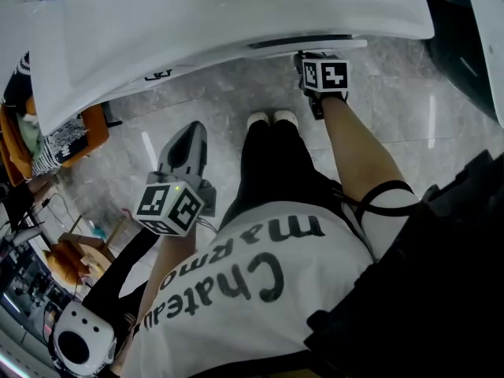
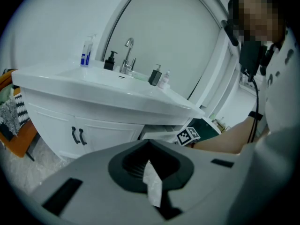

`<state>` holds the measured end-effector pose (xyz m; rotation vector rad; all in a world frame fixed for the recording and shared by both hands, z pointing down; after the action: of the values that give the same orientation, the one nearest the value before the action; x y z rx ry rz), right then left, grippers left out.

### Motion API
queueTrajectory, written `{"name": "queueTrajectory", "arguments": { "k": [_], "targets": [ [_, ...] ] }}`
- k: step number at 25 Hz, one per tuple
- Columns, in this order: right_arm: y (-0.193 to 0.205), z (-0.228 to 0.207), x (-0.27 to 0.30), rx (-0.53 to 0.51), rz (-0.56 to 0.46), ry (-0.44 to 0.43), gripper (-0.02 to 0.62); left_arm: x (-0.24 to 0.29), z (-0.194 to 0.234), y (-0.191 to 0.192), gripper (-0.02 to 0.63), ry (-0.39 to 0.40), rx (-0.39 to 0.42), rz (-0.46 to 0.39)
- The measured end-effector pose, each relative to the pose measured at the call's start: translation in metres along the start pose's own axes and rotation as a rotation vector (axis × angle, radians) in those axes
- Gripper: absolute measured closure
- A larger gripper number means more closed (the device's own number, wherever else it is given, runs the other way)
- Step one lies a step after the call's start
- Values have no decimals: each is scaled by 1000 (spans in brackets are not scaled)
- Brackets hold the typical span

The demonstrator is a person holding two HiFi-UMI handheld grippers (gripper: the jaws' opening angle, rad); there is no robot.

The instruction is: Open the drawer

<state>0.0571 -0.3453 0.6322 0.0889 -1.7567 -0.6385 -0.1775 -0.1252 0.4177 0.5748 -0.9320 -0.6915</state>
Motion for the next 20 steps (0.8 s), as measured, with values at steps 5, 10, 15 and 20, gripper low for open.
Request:
{"name": "queueTrajectory", "arguments": {
  "k": [5, 10, 15, 20],
  "targets": [
    [9, 3, -6, -3, 16, 6, 471, 4, -3, 2, 601, 25, 1, 9],
    [27, 3, -12, -12, 48, 3, 470, 12, -8, -2, 601, 40, -3, -3],
    [42, 0, -19, -23, 63, -13, 469, 11, -15, -2, 601, 51, 15, 6],
    [43, 3, -20, -28, 79, -14, 469, 11, -14, 3, 601, 58, 1, 22]
  ]
}}
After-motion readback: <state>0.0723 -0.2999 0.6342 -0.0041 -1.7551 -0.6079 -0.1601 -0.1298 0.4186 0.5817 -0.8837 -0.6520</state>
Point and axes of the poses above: the fingertips, and each gripper's own axes: x forward along the fingers, z to its left, y out of its underside, the point moved 8 cm from there along -x, backward along the fingers, and after that the axes turned 14 degrees about y, right-handed, at the moved point
